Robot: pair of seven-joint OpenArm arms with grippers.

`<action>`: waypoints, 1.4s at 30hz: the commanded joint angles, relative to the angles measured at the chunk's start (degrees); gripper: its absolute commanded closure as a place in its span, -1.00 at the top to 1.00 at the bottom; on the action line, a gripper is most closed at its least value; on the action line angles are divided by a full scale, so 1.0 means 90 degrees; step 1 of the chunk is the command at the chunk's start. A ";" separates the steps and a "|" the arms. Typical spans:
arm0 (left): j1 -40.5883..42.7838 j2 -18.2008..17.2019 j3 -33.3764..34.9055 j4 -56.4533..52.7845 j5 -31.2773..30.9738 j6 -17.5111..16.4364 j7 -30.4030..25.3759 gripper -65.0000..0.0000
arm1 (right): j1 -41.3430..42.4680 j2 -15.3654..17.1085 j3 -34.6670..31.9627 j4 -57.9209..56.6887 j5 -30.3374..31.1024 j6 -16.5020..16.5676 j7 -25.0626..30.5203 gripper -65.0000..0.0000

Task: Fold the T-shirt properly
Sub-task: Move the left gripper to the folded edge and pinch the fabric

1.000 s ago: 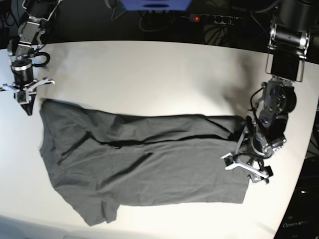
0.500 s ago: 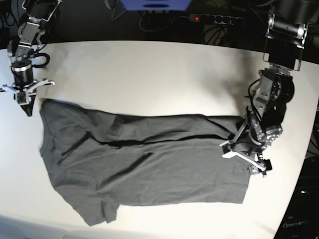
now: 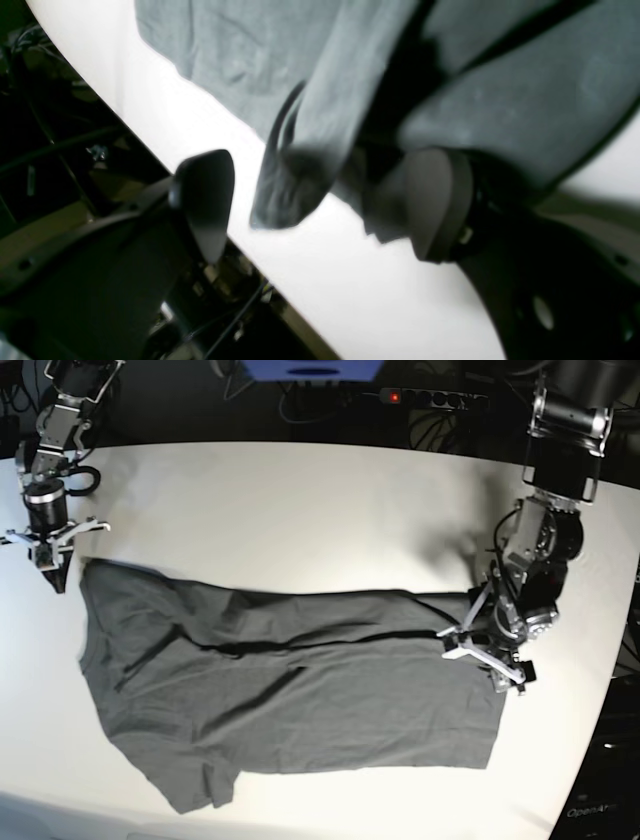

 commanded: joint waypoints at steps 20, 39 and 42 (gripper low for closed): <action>-0.0542 0.0147 -0.0055 -0.0394 0.0029 0.0088 0.0018 -0.71 | -0.0092 0.0113 0.0040 0.0103 0.0087 -0.0055 0.0171 -0.96; -0.0815 0.0655 -0.0944 -0.0404 0.0322 0.0088 0.0018 -0.80 | -0.0111 0.0113 0.0030 0.0113 0.0087 -0.0055 0.0171 -0.96; -0.0815 0.0772 -0.0954 -0.0463 0.0302 0.0088 0.0018 -0.80 | -0.0121 0.0113 0.0030 0.0113 0.0087 -0.0055 0.0171 -0.96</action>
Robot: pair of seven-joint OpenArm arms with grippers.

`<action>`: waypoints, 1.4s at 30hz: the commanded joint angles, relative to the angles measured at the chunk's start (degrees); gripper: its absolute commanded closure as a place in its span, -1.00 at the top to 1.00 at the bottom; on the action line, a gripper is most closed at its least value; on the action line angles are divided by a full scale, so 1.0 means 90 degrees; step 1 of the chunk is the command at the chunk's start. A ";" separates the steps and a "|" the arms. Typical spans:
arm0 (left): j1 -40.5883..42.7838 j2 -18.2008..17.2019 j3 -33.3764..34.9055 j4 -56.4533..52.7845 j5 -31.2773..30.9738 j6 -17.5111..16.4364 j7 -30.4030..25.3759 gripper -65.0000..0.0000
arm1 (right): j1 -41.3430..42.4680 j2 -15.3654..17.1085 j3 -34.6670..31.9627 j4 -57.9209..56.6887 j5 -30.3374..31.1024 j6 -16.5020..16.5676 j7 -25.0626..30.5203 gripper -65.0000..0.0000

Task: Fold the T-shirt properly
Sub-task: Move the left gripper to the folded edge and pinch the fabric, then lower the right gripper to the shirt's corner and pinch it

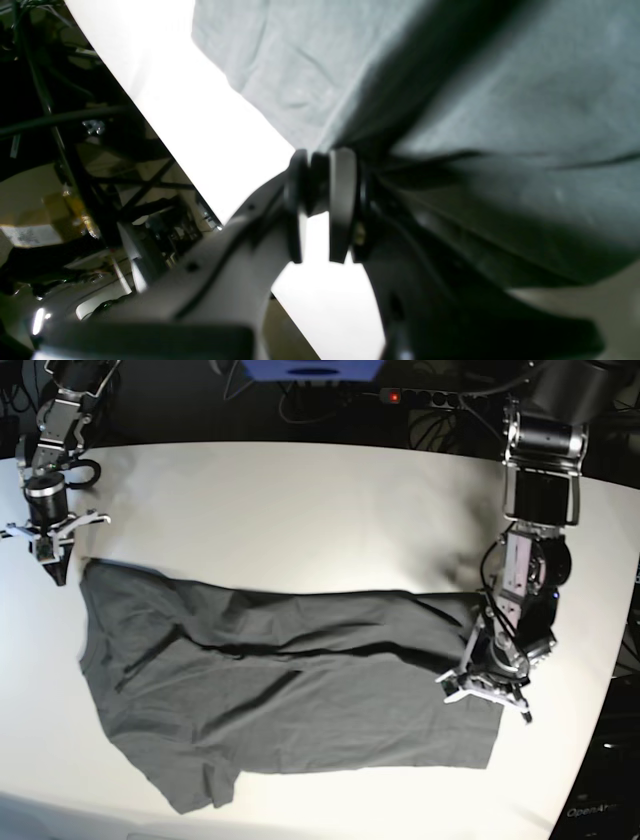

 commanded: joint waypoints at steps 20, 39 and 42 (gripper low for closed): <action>-0.0367 0.0054 -0.0002 -0.0944 0.0040 0.0074 -0.0477 -0.80 | -0.0266 0.0150 0.0030 0.0123 0.0085 -0.0053 0.0240 -0.96; -0.1002 0.0093 -0.0011 -0.0944 0.0411 0.0074 -0.0145 -0.80 | -0.0334 0.0120 0.0030 0.0123 0.0075 -0.0053 0.0210 -0.96; -0.1090 0.0151 0.0008 -0.0954 0.0411 0.0074 -0.0145 -0.80 | -0.0403 0.0111 0.0030 0.0123 0.0075 -0.0053 0.0230 -0.96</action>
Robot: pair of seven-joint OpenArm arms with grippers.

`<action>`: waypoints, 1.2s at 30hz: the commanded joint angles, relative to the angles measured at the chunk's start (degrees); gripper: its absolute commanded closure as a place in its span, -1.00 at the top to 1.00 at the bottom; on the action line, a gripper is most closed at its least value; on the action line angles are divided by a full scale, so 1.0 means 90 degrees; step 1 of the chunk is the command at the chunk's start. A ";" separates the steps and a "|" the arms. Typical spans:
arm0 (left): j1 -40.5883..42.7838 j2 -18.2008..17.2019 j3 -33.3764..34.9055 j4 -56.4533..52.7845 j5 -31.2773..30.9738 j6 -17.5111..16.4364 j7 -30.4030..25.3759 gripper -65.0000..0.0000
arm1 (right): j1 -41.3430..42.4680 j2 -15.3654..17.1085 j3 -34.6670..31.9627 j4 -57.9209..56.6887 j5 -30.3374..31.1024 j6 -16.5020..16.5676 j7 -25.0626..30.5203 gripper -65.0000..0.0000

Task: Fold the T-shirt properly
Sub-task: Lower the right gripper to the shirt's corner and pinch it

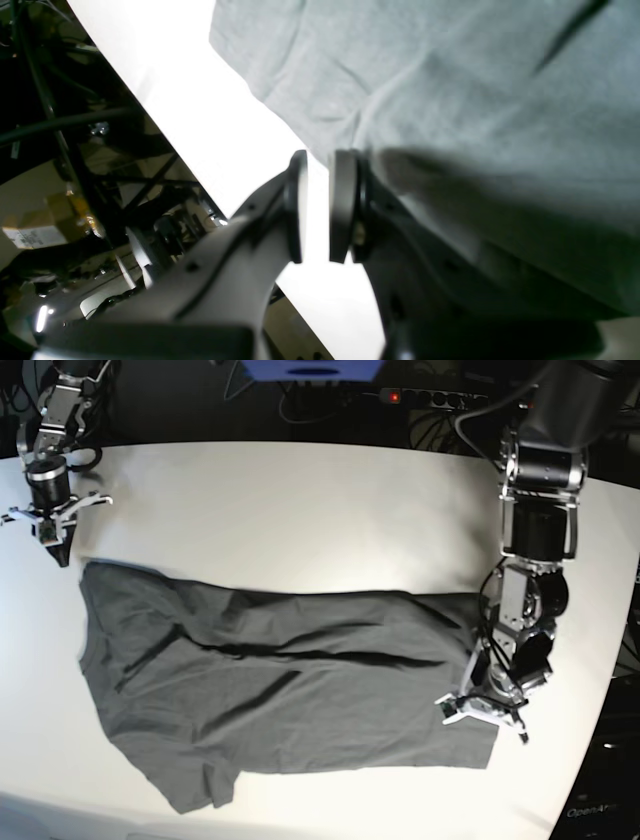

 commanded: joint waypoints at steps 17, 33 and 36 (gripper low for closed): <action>0.0803 -0.0107 -0.0651 0.1411 0.0013 0.0081 0.0208 -0.80 | 0.0017 0.0125 -0.0004 0.0814 0.0078 -0.0023 0.0108 -0.97; 0.1838 0.0694 -0.1940 0.2496 0.0061 0.0081 0.0228 -0.81 | 0.0691 -0.0187 -0.0004 0.0961 0.0087 0.1847 -0.0556 -0.98; 0.1897 0.0704 -0.1940 0.2437 0.0032 0.0081 0.0228 -0.81 | 0.0809 -0.0187 0.0006 0.0931 0.0087 0.1847 -0.0566 -0.98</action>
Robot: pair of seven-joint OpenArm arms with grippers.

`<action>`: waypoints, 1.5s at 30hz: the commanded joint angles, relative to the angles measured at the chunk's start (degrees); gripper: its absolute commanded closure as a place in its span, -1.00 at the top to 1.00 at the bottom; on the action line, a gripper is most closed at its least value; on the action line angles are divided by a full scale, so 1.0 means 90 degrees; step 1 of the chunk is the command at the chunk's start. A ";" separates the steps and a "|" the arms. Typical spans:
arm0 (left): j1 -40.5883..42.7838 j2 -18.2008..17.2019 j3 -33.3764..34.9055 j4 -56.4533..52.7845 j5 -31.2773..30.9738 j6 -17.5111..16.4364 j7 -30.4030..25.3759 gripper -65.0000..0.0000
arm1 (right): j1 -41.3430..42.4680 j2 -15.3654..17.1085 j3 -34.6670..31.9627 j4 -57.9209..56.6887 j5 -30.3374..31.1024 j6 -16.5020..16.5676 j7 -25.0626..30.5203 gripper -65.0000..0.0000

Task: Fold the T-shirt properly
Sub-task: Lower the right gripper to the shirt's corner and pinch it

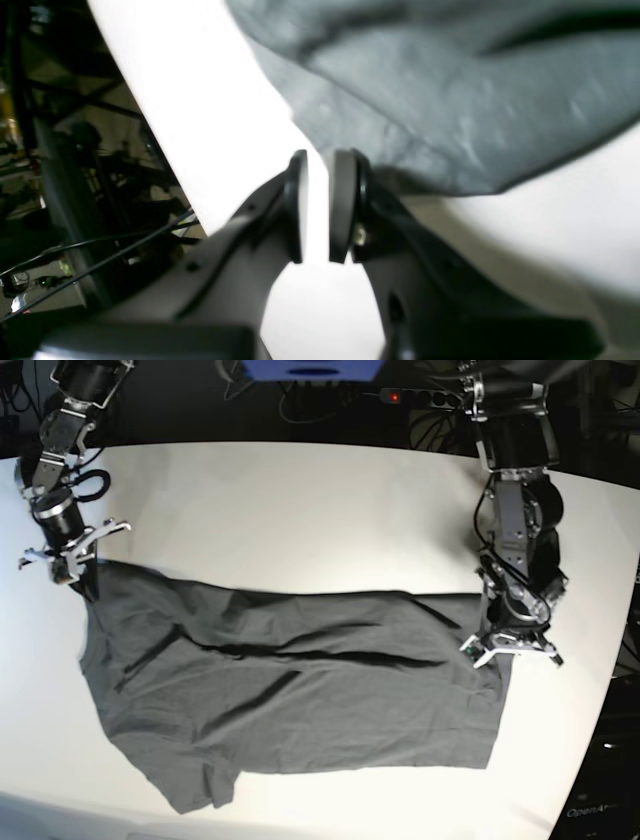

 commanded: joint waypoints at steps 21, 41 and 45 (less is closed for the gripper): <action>-0.0397 0.0220 -0.0010 -0.0124 0.0020 0.0125 0.0157 -0.81 | 0.0837 -0.0096 0.0018 0.0040 0.0134 -0.0030 -0.2025 -0.97; -0.0553 0.0210 0.0029 -0.0857 0.0020 0.0125 0.0059 -0.81 | 0.1267 -0.0106 0.0057 -0.0146 0.0163 -0.0030 -0.3754 -0.97; -0.0563 0.0210 0.0020 -0.1081 0.0030 0.0125 -0.0156 -0.81 | 0.1247 -0.0096 0.0057 -0.0175 0.0231 -0.0030 -0.3930 -0.98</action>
